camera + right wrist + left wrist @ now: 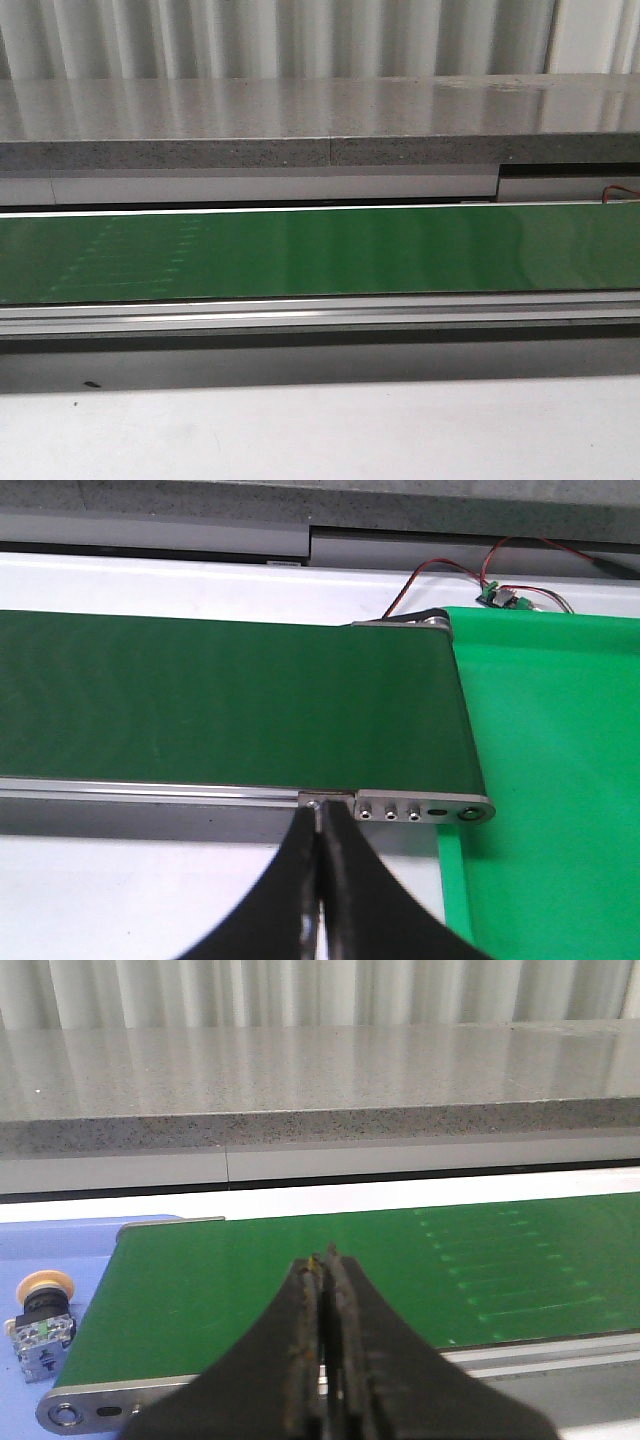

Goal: Move button from right to left

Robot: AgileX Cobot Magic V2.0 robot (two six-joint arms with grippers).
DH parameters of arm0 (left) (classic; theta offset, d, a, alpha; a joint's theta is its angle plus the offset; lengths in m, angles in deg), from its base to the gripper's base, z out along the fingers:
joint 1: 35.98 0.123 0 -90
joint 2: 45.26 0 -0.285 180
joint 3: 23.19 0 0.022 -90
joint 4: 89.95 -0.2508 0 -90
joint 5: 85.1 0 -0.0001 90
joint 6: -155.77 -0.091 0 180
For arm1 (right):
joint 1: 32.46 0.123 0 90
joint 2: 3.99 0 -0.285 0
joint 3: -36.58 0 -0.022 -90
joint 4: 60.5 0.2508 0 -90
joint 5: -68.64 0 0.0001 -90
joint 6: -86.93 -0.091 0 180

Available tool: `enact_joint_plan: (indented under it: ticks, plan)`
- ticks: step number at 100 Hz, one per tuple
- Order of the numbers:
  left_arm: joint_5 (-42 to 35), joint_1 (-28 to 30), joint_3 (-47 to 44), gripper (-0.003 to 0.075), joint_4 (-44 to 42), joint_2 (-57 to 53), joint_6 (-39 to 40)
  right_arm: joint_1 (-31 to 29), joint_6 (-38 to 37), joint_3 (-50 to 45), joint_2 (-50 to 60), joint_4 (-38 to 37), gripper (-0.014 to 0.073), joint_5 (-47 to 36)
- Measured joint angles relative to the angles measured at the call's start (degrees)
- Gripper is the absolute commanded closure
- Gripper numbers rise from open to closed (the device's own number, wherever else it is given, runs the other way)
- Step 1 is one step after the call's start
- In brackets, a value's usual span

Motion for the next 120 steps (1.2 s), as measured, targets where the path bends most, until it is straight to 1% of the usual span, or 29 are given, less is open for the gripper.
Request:
enact_joint_plan:
  ticks: [27, 42, 53, 66, 77, 91, 99, 120]
  plan:
    - [0.0, 0.0, 0.0, 0.0741, 0.0, 0.0, 0.0, 0.0, 0.0, -0.2, 0.2, -3.0, 0.0643, -0.1]
    - [0.0, 0.0, 0.0, 0.0741, 0.0, 0.0, 0.0, 0.0, 0.0, -1.6, 3.2, -3.4, 0.0643, -1.8]
    - [0.0, 0.0, 0.0, 0.0741, 0.0, 0.0, 0.0, 0.0, -0.1, -5.9, 5.7, -3.5, 0.0643, -8.9]
    - [0.0, 0.0, 0.0, 0.0741, 0.0, 0.0, 0.0, 0.0, -2.0, -14.6, 10.6, -3.6, 0.0643, -19.1]
    - [0.0, 0.0, 0.0, 0.0741, 0.0, 0.0, 0.0, 0.0, -3.3, -21.4, 15.7, -3.7, 0.0643, -24.7]
    - [0.0, 0.0, 0.0, 0.0741, 0.0, 0.0, 0.0, 0.0, -3.6, -23.5, 20.2, -6.1, 0.0643, -23.5]
    - [-0.1, 0.0, 0.0, 0.0741, 0.0, 0.0, 0.0, 0.0, -3.6, -23.5, 20.5, -7.4, 0.0643, -23.5]
    - [-0.1, 0.0, 0.0, 0.0741, 0.0, 0.0, 0.0, 0.0, -3.6, -23.5, 20.5, -7.8, 0.0643, -23.5]
